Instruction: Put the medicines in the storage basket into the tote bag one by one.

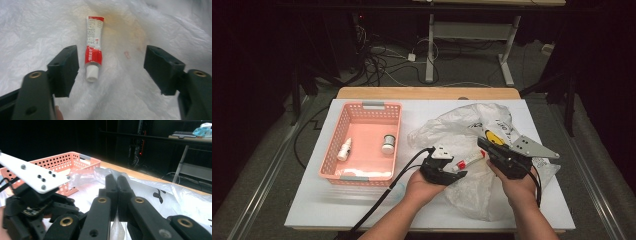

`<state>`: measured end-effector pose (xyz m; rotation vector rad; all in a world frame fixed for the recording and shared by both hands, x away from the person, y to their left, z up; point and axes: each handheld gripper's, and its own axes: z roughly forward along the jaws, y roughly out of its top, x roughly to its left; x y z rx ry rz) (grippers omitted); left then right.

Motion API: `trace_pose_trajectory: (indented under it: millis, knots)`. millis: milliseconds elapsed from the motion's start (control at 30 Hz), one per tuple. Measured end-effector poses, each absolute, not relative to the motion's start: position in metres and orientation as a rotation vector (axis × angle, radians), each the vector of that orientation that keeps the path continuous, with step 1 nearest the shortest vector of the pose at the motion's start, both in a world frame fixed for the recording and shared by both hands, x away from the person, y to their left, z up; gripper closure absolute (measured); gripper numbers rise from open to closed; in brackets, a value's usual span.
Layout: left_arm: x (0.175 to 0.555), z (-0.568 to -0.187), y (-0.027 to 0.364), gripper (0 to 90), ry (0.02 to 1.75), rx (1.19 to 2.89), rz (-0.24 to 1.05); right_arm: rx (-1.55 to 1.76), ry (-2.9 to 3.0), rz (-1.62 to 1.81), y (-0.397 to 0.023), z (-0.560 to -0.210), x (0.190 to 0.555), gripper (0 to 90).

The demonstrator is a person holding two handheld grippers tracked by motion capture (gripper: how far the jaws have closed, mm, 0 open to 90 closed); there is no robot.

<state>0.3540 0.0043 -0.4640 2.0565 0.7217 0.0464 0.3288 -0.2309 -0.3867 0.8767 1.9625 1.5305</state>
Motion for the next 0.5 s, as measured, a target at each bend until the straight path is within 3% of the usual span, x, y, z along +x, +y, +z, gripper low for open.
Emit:
trace_pose_trajectory:
  millis: [133,267,433,500]
  knots:
    - [0.346,-0.462,0.012,15.5,0.728,2.058,0.051,0.868,1.964,1.529,-0.230,-0.386,0.329,90.0]
    - [0.339,-0.458,0.020,13.8,0.722,2.059,0.064,0.867,1.963,1.528,-0.230,-0.386,0.328,90.0]
    - [0.331,-0.452,0.030,0.0,0.733,2.054,0.063,0.879,1.953,1.526,-0.231,-0.385,0.328,90.0]
    - [0.328,-0.449,0.034,0.0,0.734,2.053,0.077,0.879,1.954,1.526,-0.231,-0.385,0.328,90.0]
